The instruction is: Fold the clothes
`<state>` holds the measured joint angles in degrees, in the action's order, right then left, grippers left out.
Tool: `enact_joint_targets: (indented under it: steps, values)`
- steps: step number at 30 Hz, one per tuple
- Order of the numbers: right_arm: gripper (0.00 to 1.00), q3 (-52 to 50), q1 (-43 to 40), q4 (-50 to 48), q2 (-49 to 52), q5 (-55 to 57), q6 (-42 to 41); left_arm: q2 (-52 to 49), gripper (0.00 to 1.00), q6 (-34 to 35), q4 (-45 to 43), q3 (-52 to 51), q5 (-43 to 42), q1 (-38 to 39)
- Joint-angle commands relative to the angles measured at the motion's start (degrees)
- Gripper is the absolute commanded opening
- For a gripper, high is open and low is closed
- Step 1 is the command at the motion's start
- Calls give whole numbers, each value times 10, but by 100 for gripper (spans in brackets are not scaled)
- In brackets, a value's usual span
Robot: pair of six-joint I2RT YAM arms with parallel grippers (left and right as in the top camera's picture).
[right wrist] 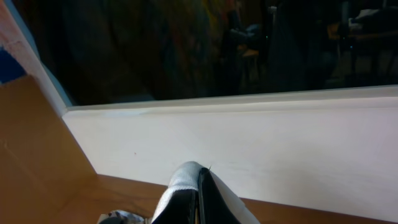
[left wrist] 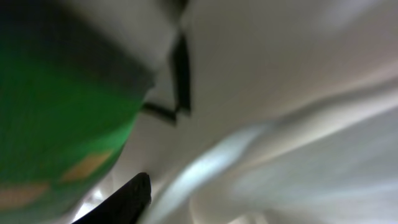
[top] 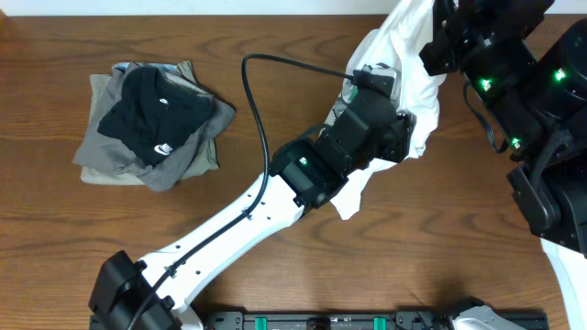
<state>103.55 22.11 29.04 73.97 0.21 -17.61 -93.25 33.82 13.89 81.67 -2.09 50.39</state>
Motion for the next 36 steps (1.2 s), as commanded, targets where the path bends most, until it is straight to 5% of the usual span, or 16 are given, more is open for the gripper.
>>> enact_joint_targets:
  steps: [1, 8, 15, 26, 33, 36]
  values:
    - [1, 15, 5, -7, -1, 17, -5, -1, 50, 38, 24, 3, 17, 6]
    - [2, 15, 5, -2, 4, 51, 11, 5, 40, 12, 89, 3, 43, 9]
    - [2, 15, 5, 8, 4, 79, 37, 46, 6, -68, 112, 3, 124, 9]
    - [2, 14, -21, 145, 5, 168, 124, 215, 5, -327, 185, 14, 246, 7]
    - [2, 14, -80, 261, 9, 187, 155, 312, 6, -411, 226, 16, 324, -36]
    - [2, 14, -98, 299, 9, 186, 104, 327, 6, -436, 230, 16, 324, -56]
